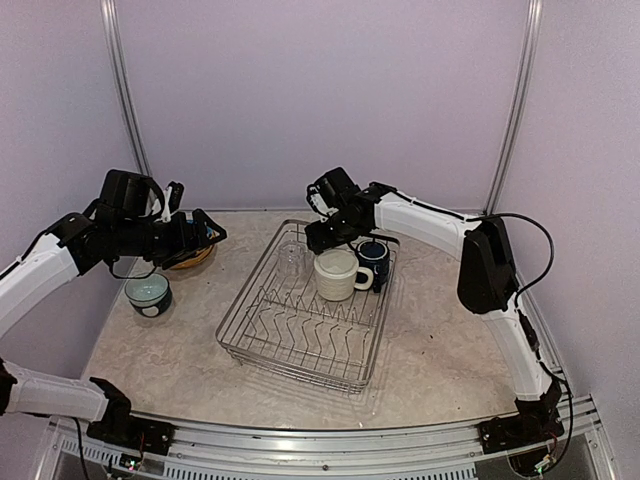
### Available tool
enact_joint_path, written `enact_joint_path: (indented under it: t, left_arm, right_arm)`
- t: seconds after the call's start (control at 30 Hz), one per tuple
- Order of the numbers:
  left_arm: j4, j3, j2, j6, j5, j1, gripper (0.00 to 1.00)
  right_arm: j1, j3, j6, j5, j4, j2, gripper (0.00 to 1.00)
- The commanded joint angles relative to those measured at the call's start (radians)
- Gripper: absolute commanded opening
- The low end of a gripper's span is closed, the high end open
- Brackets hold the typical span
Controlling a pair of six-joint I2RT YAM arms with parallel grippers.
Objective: Unload the mixed dishes from the dish rack
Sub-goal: Grab the cup from the dish rack, then pass from the right arm to the left
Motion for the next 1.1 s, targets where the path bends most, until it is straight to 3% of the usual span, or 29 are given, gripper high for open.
enact_joint_path:
  t: [0.0, 0.23, 0.4, 0.53, 0.73, 0.97, 1.07]
  left_arm:
    - [-0.025, 0.021, 0.011, -0.011, 0.016, -0.006, 0.94]
    - [0.001, 0.054, 0.044, -0.044, 0.058, -0.007, 0.94]
    - [0.039, 0.083, 0.069, -0.077, 0.113, -0.007, 0.94]
    - [0.111, 0.101, 0.097, -0.122, 0.211, -0.008, 0.94]
    - [0.343, 0.075, 0.149, -0.249, 0.42, -0.016, 0.92]
    - [0.815, -0.025, 0.213, -0.467, 0.606, -0.051, 0.88]
    - [0.847, -0.02, 0.247, -0.486, 0.612, -0.072, 0.87]
  right_arm:
    - [0.007, 0.024, -0.011, -0.001, -0.022, -0.035, 0.45]
    - [0.006, -0.096, -0.005, -0.023, 0.072, -0.232, 0.29]
    - [-0.002, -0.362, 0.062, -0.12, 0.3, -0.44, 0.29]
    - [-0.025, -0.624, 0.193, -0.285, 0.58, -0.615, 0.28]
    - [-0.041, -0.981, 0.484, -0.529, 1.093, -0.761, 0.28]
    - [-0.041, -1.124, 0.71, -0.617, 1.466, -0.763, 0.24]
    - [-0.04, -1.139, 0.774, -0.643, 1.555, -0.741, 0.24]
